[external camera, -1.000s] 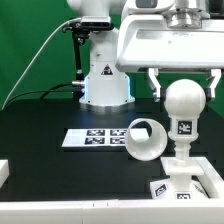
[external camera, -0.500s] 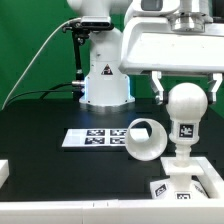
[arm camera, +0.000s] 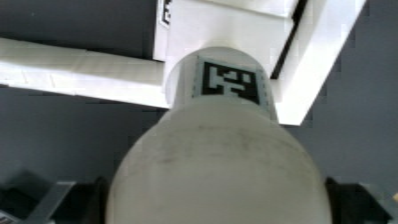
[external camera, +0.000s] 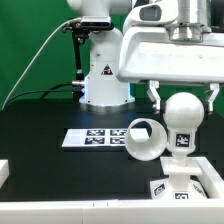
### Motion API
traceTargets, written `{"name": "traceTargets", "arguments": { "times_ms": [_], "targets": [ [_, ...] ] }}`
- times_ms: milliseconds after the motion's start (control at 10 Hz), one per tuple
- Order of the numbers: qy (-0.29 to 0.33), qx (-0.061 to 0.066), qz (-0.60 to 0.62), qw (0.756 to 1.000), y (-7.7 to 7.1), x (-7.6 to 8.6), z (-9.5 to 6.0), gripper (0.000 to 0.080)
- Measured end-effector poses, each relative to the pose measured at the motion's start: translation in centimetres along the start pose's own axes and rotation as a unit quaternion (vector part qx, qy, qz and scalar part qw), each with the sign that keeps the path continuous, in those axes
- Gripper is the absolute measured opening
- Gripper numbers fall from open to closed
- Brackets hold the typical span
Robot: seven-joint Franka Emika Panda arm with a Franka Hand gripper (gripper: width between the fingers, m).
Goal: Assemble lamp
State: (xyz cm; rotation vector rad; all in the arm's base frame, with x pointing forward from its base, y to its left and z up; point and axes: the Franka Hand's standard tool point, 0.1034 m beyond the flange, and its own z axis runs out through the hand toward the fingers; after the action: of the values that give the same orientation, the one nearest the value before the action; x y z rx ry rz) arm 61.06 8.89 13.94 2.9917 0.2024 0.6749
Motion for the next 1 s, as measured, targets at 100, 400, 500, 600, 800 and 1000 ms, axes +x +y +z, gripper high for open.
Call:
{"name": "traceTargets", "arguments": {
  "times_ms": [100,400,500,600,800,1000],
  "targets": [
    [-0.005,-0.002,-0.001,1.000,0.0,-0.5,0.6,0.0573],
    [-0.004,-0.004,-0.005,1.000,0.7,-0.3,0.9,0.0573],
    [-0.004,-0.004,-0.005,1.000,0.7,-0.3,0.9,0.0573],
    [-0.005,-0.004,-0.005,1.000,0.7,-0.4,0.9,0.0573],
    [-0.027,-0.003,-0.005,1.000,0.7,-0.6,1.1,0.0693],
    [-0.048,0.008,0.022,0.999,1.3,0.9,0.2,0.0699]
  ]
}}
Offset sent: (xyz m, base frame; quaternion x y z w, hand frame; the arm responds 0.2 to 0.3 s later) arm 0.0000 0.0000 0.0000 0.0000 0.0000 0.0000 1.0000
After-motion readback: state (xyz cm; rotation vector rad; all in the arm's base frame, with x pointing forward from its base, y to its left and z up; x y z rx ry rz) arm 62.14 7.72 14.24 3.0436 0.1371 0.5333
